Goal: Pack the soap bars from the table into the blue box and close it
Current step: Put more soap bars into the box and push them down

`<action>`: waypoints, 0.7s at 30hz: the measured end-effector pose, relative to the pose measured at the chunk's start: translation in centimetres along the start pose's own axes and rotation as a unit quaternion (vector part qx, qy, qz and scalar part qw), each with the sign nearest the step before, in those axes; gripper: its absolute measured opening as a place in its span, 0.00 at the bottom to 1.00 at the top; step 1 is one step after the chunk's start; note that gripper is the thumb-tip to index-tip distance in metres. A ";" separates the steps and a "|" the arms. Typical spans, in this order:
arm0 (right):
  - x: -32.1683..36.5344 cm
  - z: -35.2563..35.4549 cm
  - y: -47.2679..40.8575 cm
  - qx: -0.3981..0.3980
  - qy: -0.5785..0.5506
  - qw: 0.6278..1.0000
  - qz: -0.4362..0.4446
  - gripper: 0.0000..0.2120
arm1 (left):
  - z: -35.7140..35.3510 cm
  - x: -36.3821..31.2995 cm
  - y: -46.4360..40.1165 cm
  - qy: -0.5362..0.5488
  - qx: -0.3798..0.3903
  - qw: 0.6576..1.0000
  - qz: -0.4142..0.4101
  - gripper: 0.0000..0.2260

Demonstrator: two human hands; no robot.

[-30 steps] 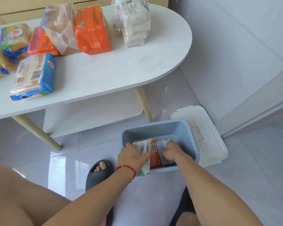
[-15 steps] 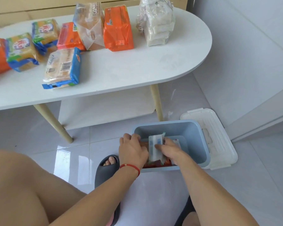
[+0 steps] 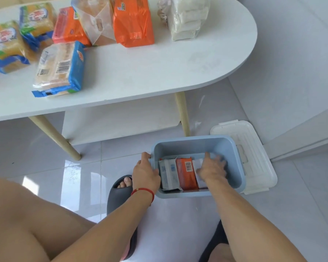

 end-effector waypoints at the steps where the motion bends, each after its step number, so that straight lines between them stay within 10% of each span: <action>1: -0.7 -0.8 0.1 0.053 -0.007 0.998 -0.019 0.40 | 0.0 0.1 -0.1 0.001 0.000 1.000 0.000 0.17; 5: -0.2 -3.4 1.0 0.177 0.011 0.984 0.028 0.50 | 0.2 0.0 -0.3 0.001 0.009 1.000 -0.007 0.18; 17: 4.7 -2.4 2.9 0.170 0.151 0.967 0.115 0.49 | 0.7 0.0 -0.3 0.005 0.039 0.999 0.003 0.18; 21: 6.7 1.2 4.5 0.073 0.088 0.988 0.105 0.27 | 2.6 -0.9 0.4 0.000 0.075 0.997 0.009 0.21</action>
Point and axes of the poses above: each hand's wrist, its own y-axis away from the middle knuckle, its own z-axis out of the back of the hand, x = y × z, the point moved 5 cm from there along -y, towards the middle knuckle, and after that the axes turned 9 degrees about -x, right-handed, at the moved point
